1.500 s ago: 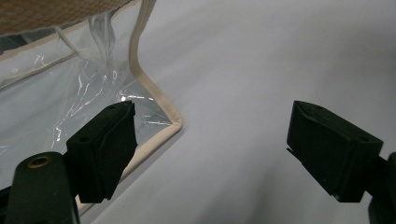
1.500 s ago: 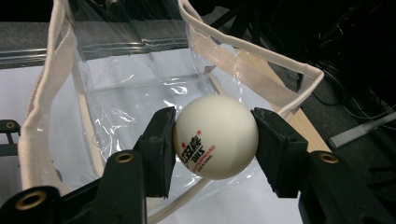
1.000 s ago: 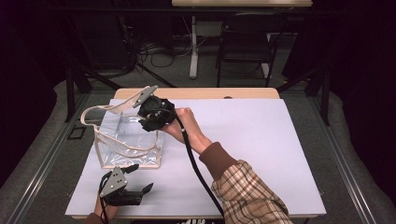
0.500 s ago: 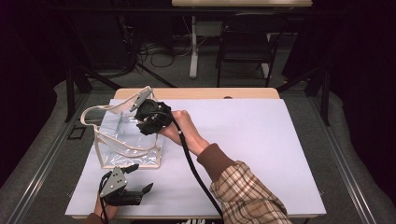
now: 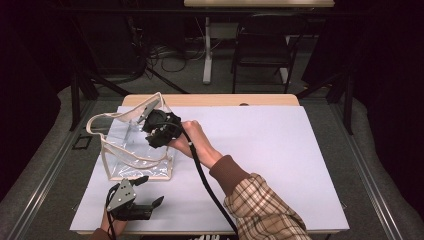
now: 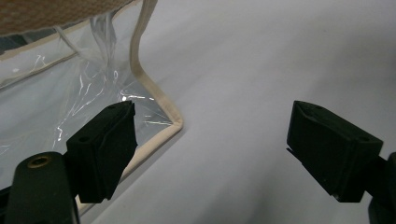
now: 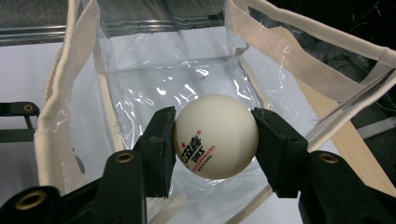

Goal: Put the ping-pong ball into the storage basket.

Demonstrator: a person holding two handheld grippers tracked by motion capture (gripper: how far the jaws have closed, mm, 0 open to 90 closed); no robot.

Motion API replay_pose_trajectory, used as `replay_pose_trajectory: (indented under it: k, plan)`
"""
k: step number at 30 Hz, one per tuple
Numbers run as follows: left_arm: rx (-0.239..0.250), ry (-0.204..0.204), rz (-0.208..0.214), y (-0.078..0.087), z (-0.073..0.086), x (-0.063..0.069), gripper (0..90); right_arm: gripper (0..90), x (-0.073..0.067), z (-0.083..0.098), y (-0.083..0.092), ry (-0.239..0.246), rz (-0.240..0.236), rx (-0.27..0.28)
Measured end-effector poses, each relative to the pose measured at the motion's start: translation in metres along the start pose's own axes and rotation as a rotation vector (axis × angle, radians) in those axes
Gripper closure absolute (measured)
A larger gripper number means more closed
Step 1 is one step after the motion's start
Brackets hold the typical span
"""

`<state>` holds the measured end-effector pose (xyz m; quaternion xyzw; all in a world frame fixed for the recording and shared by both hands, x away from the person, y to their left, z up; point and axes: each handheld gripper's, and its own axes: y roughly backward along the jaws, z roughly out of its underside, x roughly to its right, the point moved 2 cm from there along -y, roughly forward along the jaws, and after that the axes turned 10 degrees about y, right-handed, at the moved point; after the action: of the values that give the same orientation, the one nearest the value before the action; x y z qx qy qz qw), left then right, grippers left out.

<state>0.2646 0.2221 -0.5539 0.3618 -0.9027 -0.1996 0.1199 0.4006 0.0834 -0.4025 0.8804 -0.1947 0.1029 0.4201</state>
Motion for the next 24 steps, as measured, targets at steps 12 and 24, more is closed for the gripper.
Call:
replay_pose_trajectory:
  k: [12,24]
  plan:
    - [0.0,0.0,0.001,0.0,0.0,0.0,16.1,50.8,-0.003,0.0,-0.005,0.007,-0.015,-0.017]
    - [-0.002,-0.002,0.0,0.0,0.0,0.0,16.1,50.8,-0.006,0.0,-0.011,0.012,-0.033,-0.038]
